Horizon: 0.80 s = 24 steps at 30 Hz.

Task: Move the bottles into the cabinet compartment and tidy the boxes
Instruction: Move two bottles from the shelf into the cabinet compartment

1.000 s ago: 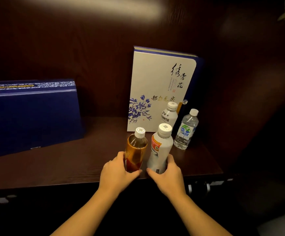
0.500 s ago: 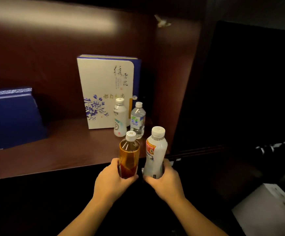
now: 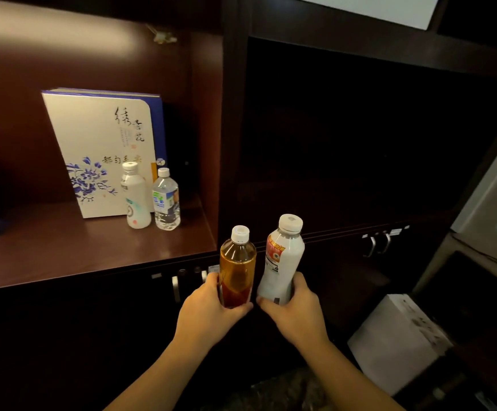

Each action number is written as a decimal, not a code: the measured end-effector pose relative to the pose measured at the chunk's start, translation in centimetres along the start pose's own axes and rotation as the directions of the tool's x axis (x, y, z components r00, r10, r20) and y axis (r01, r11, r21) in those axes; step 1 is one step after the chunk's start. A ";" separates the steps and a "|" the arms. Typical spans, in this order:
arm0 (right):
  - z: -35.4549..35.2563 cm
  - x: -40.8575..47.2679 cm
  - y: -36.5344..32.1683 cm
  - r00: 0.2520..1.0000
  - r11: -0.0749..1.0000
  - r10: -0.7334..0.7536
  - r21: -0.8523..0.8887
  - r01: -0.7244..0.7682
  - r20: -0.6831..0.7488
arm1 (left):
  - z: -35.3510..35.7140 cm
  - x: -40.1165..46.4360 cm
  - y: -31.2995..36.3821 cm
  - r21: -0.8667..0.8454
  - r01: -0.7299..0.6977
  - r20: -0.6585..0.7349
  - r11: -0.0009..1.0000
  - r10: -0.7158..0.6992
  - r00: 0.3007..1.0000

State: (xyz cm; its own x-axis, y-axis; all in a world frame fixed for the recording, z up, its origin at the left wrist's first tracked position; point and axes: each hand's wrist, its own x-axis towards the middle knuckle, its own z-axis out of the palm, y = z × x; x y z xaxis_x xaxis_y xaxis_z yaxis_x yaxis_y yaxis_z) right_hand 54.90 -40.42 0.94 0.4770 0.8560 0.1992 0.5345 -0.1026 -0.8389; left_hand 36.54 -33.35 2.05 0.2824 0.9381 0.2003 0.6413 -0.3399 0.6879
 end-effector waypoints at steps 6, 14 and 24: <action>-2.5 3.1 1.6 1.000 1.000 0.007 -0.007 -0.007 -0.013 | 2.4 3.2 3.0 -0.040 -0.029 -0.003 0.999 0.029 1.000; -3.1 10.7 2.6 0.999 1.000 -0.018 -0.020 0.017 -0.051 | 5.8 11.2 4.1 -0.109 -0.025 0.018 0.994 0.027 0.999; -2.7 20.5 4.2 0.999 0.999 -0.005 -0.038 0.004 -0.045 | 9.1 20.7 3.9 -0.160 -0.007 0.006 0.987 0.008 1.000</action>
State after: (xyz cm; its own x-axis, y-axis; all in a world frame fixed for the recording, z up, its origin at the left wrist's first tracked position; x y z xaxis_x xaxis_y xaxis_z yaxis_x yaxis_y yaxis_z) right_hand 68.79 -24.63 2.90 0.5051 0.8329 0.2261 0.5620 -0.1186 -0.8186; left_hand 51.38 -15.85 2.54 0.2921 0.9349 0.2018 0.5167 -0.3318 0.7893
